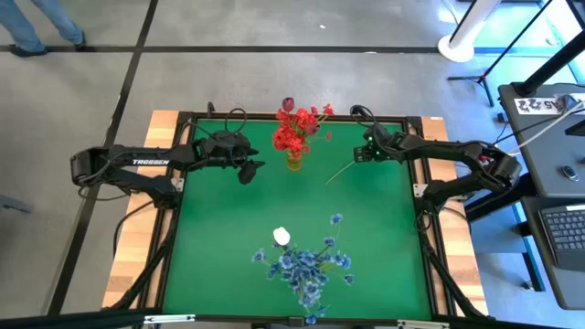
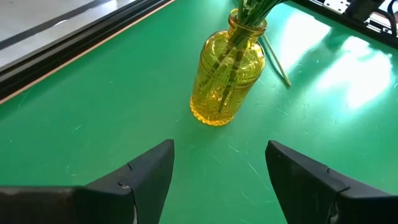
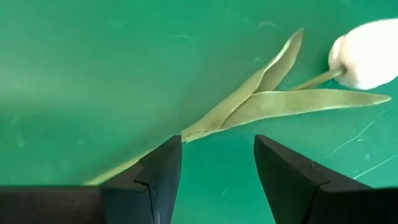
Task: Sort flowers into vase by color
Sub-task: Put the white tulip into the transparent vase
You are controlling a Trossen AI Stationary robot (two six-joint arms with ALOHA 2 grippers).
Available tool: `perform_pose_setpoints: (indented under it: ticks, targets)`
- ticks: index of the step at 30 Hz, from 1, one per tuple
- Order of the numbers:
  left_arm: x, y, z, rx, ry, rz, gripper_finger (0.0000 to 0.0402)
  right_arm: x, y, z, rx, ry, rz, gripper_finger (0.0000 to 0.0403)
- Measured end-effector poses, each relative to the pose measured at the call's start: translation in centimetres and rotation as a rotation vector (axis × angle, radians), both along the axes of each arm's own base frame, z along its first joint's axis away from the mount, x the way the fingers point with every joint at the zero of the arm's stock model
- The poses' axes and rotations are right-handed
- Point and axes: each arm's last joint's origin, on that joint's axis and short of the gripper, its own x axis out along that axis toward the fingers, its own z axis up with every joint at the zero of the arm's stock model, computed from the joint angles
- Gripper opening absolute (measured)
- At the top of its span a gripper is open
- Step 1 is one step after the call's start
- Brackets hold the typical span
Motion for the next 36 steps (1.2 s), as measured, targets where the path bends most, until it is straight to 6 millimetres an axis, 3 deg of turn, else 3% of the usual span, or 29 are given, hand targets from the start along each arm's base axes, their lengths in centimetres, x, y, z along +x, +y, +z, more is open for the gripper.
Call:
perform_pose_setpoints:
  ticks: [13, 22, 26, 33, 36]
  targets:
    - [0.2, -0.6, 0.0, 0.028, 0.013, -0.047, 0.0249, 0.2, -2.6, -2.1, 0.023, -0.082, -0.156, 0.0199]
    - [0.4, -1.0, 0.0, 0.035, 0.016, -0.071, 0.0249, 0.0, -3.4, -2.2, 0.016, -0.105, -0.199, 0.0193]
    - [0.4, -1.0, 0.0, 0.033, 0.015, -0.069, 0.0249, 0.0, -3.3, -2.2, 0.019, -0.089, -0.17, 0.0154]
    - [0.4, -1.0, 0.0, 0.014, 0.007, -0.056, 0.0249, -0.3, -3.0, -2.4, 0.049, -0.028, -0.081, 0.0029]
    - [0.4, -1.0, 0.0, 0.013, 0.007, -0.055, 0.0249, -0.2, -3.0, -2.4, 0.052, -0.024, -0.048, 0.0011]
